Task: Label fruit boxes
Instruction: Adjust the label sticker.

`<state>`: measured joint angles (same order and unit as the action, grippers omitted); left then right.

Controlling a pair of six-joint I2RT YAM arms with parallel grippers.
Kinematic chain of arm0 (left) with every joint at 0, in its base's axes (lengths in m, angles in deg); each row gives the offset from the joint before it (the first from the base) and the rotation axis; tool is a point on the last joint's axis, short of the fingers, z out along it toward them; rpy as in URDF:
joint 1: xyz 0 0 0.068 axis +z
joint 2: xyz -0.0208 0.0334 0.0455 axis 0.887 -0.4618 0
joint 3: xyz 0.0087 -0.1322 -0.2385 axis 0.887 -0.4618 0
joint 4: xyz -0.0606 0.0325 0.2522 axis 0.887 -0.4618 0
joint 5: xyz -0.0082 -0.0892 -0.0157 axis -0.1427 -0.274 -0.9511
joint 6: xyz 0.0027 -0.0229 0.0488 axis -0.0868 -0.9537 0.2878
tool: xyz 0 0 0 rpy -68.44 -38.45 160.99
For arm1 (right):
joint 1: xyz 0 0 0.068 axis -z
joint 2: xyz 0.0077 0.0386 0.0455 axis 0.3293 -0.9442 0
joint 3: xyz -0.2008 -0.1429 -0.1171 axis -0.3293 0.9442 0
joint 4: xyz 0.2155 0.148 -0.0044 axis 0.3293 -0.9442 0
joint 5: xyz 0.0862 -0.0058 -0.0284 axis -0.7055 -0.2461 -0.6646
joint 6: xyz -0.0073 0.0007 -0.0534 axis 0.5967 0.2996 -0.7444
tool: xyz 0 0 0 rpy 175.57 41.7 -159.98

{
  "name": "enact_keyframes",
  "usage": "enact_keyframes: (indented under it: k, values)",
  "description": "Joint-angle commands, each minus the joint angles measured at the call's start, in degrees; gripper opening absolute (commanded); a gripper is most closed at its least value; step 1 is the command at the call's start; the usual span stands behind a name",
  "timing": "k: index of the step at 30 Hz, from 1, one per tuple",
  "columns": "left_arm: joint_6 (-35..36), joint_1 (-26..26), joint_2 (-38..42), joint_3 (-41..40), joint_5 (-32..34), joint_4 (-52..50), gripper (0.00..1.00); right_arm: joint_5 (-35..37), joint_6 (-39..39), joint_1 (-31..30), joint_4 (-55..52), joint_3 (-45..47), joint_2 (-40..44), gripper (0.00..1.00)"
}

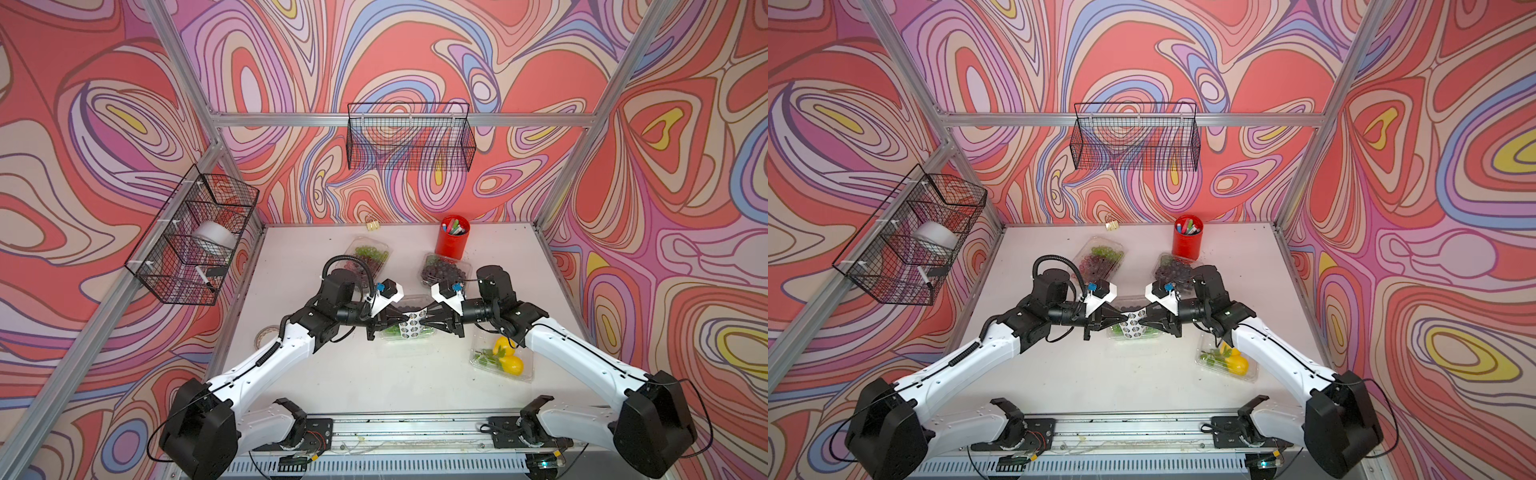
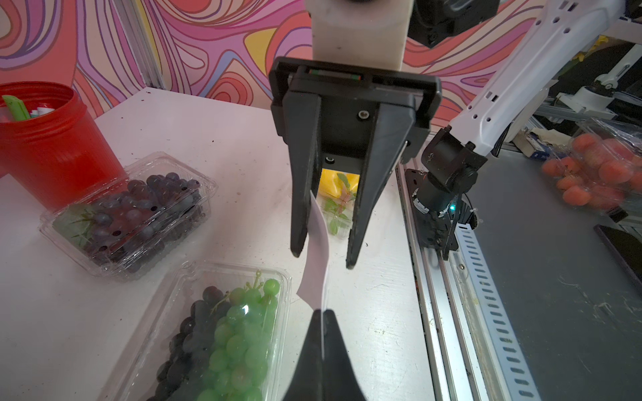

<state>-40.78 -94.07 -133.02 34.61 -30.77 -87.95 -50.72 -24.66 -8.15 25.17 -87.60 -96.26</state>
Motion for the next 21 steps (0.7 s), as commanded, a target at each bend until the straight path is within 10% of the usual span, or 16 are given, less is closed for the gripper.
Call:
enact_keyframes:
  k: [1, 21]
  values:
    - [1.8, -0.4, 0.6, 0.1, -0.8, -1.3, 0.00, -2.9, 0.6, 0.4, 1.0, -1.9, -1.0, 0.29]
    - [1.6, -0.4, -1.4, 0.1, -1.1, 0.6, 0.00, -6.3, -3.7, 0.7, -4.1, -4.0, -3.2, 0.00]
